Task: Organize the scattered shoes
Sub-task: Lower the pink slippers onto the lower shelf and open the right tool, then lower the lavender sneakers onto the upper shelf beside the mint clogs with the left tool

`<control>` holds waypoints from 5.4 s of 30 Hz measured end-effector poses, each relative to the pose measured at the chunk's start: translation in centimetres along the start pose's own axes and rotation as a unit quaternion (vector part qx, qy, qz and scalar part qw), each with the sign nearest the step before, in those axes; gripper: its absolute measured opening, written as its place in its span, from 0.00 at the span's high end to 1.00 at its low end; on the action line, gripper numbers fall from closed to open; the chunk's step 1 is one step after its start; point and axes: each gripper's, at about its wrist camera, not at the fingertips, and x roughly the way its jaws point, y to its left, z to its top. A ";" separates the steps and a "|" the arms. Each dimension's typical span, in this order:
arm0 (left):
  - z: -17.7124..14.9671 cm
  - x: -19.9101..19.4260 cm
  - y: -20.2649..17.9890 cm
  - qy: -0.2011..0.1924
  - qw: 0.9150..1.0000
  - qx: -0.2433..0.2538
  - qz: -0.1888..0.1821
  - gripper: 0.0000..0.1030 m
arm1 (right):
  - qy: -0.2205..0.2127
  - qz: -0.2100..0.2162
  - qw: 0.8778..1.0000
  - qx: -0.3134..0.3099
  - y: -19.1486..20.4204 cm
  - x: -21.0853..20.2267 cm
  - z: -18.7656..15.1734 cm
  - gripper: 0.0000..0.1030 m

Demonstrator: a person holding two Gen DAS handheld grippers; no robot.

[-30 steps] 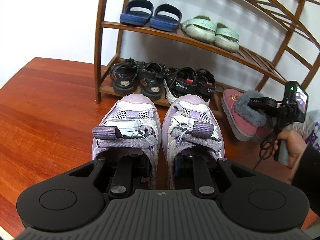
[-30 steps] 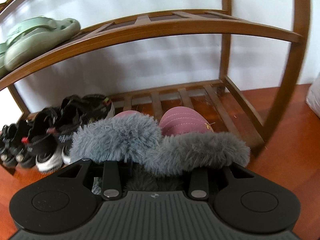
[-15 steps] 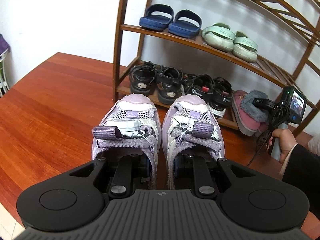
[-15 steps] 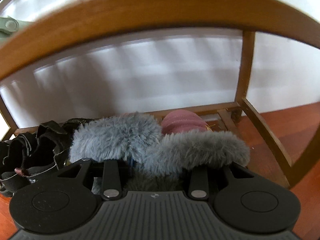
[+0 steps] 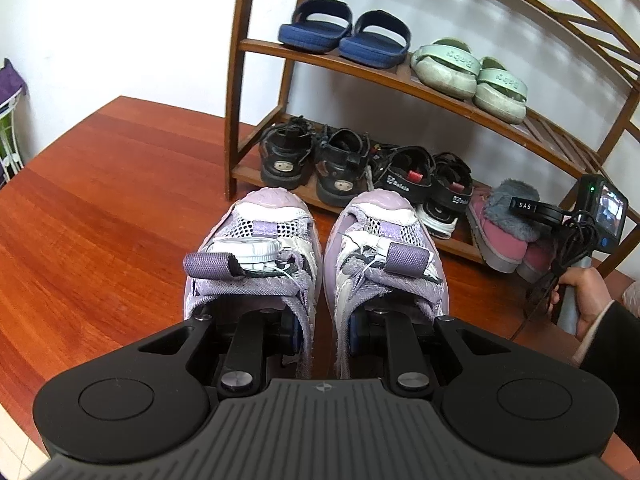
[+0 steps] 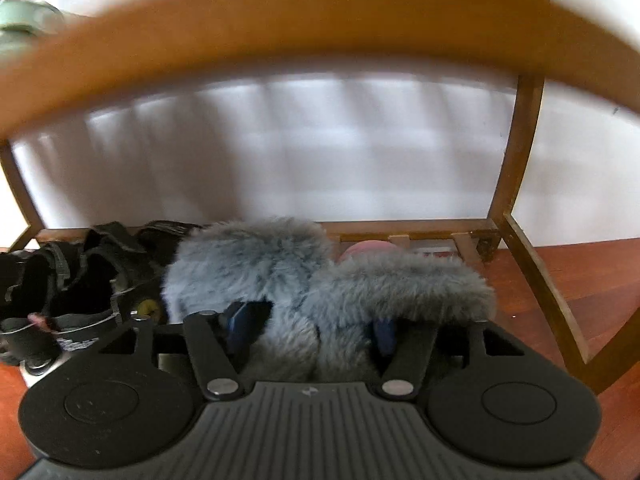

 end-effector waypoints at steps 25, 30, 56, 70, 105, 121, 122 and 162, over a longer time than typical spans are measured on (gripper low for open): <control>3.6 0.0 -5.4 0.007 0.996 0.045 -0.080 0.77 | 0.039 0.001 0.999 0.006 -1.3 -6.2 -7.1 0.19; 4.4 -0.8 -6.5 0.000 0.995 0.051 -0.084 0.77 | 0.040 -0.014 0.999 0.007 -0.6 -4.8 -7.0 0.18; 8.8 -0.1 -15.5 -0.001 0.984 0.104 -0.142 0.77 | 0.051 0.038 0.996 0.067 -5.6 -13.2 -8.5 0.17; 11.4 2.2 -22.1 -0.024 0.977 0.120 -0.172 0.77 | 0.054 -0.018 0.990 0.131 -11.8 -20.1 -13.2 0.16; 17.0 13.1 -35.2 -0.122 0.976 0.130 -0.123 0.77 | 0.062 -0.123 0.966 0.218 -19.2 -26.1 -18.6 0.16; 17.6 15.7 -35.1 -0.085 0.979 0.130 -0.129 0.63 | 0.071 -0.120 0.966 0.217 -19.0 -24.7 -18.4 0.16; 17.6 15.7 -35.1 -0.084 0.979 0.134 -0.131 0.60 | 0.071 -0.119 0.966 0.216 -19.0 -24.5 -18.3 0.16; 13.0 5.0 -25.7 -0.087 0.973 0.162 -0.141 0.22 | 0.020 -0.053 0.991 0.123 -12.4 -28.2 -16.4 0.09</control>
